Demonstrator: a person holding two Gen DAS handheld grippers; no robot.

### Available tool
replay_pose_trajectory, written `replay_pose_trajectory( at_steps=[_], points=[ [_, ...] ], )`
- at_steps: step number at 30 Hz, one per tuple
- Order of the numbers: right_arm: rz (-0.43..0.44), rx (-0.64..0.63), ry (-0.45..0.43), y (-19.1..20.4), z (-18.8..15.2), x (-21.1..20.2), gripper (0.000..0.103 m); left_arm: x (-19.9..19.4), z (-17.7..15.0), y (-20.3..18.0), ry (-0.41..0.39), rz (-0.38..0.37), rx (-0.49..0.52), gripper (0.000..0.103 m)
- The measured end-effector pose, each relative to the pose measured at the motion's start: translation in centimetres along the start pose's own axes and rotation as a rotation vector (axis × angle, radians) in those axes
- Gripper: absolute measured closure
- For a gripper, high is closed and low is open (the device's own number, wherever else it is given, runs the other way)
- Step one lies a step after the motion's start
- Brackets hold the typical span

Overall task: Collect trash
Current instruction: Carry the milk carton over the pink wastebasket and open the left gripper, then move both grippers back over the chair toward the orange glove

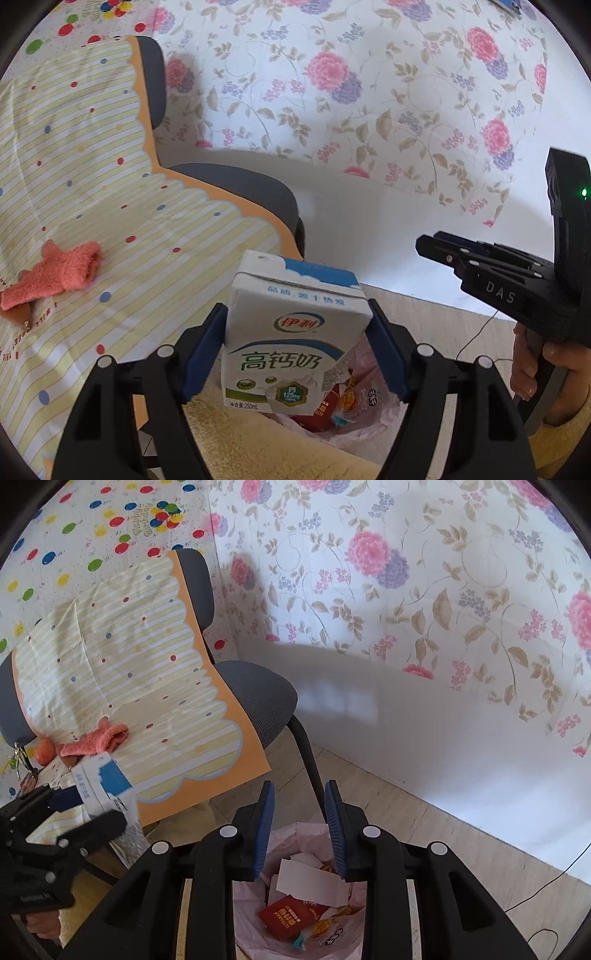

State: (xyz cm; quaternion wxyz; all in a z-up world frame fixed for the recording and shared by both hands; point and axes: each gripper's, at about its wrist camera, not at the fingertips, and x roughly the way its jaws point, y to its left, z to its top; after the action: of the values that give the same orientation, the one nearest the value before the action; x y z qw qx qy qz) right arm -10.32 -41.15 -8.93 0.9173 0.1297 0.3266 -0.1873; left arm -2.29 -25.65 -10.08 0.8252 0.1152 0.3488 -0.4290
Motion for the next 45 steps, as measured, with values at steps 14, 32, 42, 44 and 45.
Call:
replay_pose_trajectory(
  at_steps=[14,32,42,44,45],
  points=[
    [-0.037,0.091,-0.02,-4.7,-0.6,-1.6,0.067,4.4,1.4,-4.7,0.078,-0.074,0.098,0.017],
    [0.055,0.022,-0.024,0.5,0.4,-1.4,0.061,-2.2,-0.2,3.8,-0.009,0.172,-0.095,0.015],
    [0.284,-0.106,0.012,7.9,2.8,0.8,0.06,-7.4,-1.8,10.0,-0.054,0.322,-0.214,0.014],
    [0.321,-0.142,0.02,9.9,3.1,1.5,0.06,-8.3,-2.3,11.7,-0.057,0.37,-0.244,0.014],
    [0.335,-0.158,0.022,10.8,3.3,1.8,0.06,-8.7,-2.6,12.5,-0.056,0.388,-0.263,0.014]
  ],
)
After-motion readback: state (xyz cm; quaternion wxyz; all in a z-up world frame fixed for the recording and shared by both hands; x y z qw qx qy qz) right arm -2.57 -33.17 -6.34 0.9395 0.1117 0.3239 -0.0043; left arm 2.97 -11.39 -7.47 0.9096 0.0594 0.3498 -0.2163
